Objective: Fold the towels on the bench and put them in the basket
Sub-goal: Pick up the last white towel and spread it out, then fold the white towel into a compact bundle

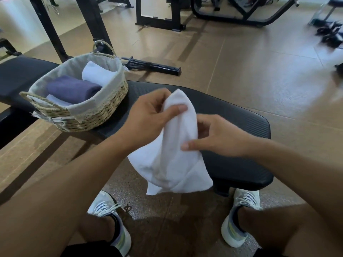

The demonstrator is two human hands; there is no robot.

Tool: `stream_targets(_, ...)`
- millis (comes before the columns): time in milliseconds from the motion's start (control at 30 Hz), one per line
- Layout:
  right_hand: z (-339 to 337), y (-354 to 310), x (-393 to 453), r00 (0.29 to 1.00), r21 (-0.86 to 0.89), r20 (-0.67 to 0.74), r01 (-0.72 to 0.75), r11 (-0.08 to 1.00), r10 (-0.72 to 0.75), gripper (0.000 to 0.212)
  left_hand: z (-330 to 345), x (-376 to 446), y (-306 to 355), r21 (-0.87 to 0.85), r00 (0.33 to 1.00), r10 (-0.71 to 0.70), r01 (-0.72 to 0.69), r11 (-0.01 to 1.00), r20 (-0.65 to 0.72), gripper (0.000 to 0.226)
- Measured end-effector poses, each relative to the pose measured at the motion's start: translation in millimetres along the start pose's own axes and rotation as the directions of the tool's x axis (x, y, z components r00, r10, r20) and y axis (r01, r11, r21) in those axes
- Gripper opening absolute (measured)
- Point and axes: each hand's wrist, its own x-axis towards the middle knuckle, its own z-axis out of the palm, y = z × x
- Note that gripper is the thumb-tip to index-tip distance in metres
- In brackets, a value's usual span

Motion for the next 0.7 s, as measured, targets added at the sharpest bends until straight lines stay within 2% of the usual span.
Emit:
stream_targets(67,5,10,0,0.989,-0.151,0.141,-0.032,0.988,0.054,0.045,-7,6,-2,-0.045,0.993,-0.047,0.042,0.998,-0.104,0.034)
stream_targets(133,10,16,1,0.986,-0.264,0.155,-0.016,0.964,0.059,0.043,-13,11,-6,-0.049,0.979,-0.095,0.087,0.995,-0.179,0.029)
stream_targets(233,6,15,4,0.997,-0.282,0.070,-0.011,0.959,0.032,0.038,-24,20,-19,-0.060,0.947,-0.195,0.186,0.981,-0.254,0.030)
stream_targets(400,-16,17,1,0.978,-0.117,-0.204,0.026,0.993,-0.049,0.047,-45,33,-48,-0.155,0.856,-0.358,0.323,0.934,-0.374,0.035)
stream_targets(600,-39,28,-7,0.952,-0.179,-0.258,0.123,0.976,-0.167,0.024,-60,33,-66,-0.083,0.805,-0.409,0.416,0.906,-0.430,0.017)
stream_targets(700,-51,38,-11,0.941,-0.220,-0.297,0.100,0.970,-0.165,0.021,-69,34,-71,-0.076,0.789,-0.424,0.438,0.896,-0.445,0.023)
